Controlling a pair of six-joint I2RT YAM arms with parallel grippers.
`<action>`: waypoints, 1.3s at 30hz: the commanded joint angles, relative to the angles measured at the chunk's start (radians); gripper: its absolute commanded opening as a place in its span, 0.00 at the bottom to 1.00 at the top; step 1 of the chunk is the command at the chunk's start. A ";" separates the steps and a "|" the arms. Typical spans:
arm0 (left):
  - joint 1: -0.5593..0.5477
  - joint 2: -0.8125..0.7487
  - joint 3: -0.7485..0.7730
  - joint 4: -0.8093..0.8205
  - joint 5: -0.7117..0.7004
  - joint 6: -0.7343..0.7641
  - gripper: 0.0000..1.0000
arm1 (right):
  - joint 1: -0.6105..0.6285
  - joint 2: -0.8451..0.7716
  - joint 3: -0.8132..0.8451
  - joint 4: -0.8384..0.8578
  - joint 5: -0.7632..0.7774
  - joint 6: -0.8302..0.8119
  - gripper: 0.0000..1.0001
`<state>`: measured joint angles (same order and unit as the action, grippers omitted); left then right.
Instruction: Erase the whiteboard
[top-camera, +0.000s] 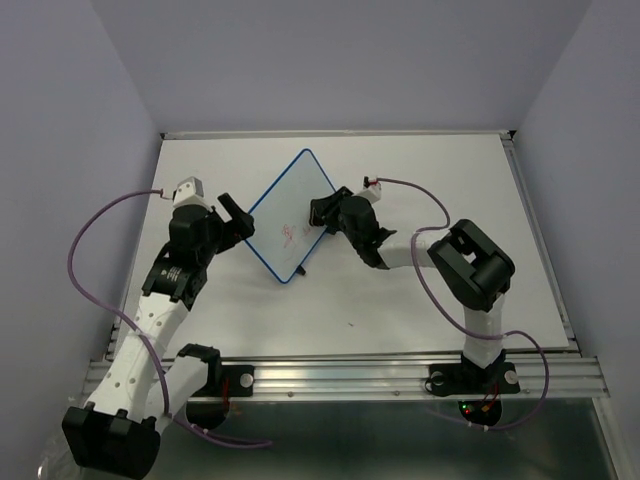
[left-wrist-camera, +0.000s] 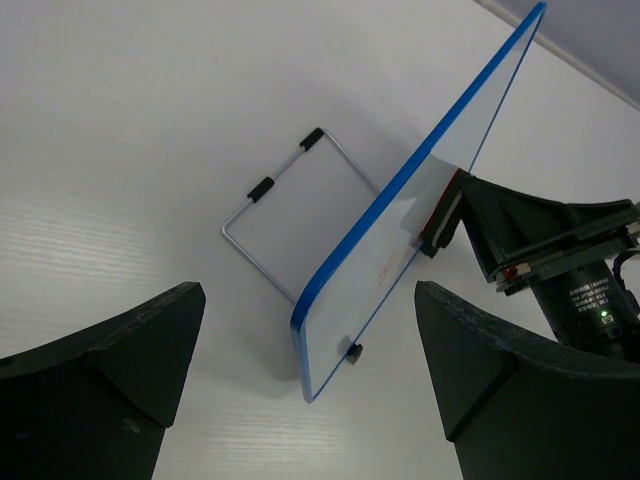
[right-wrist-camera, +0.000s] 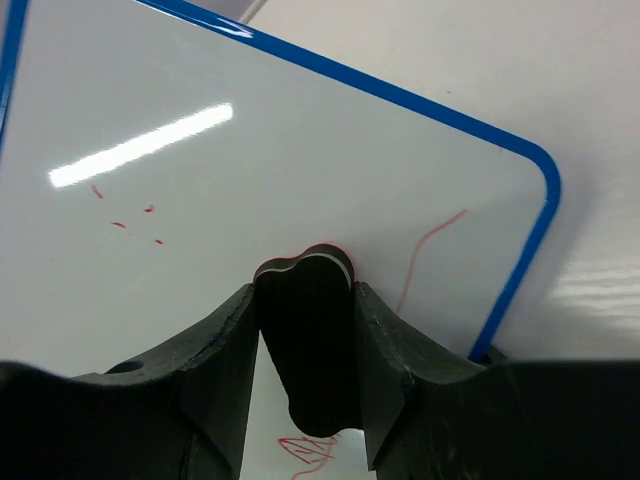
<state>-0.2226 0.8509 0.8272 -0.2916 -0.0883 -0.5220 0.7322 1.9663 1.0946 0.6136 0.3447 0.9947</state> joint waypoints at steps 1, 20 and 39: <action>-0.015 -0.050 -0.115 0.130 0.133 -0.047 0.99 | 0.004 0.014 -0.087 -0.141 0.030 -0.004 0.01; -0.050 -0.073 -0.244 0.331 0.105 -0.065 0.82 | 0.004 -0.251 -0.110 -0.155 0.048 -0.086 0.01; -0.055 -0.116 -0.267 0.310 0.067 -0.081 0.80 | 0.004 0.055 0.326 -0.130 -0.010 -0.093 0.01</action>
<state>-0.2695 0.7521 0.5610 -0.0113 -0.0017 -0.6037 0.7326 1.9995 1.3613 0.4965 0.3248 0.8845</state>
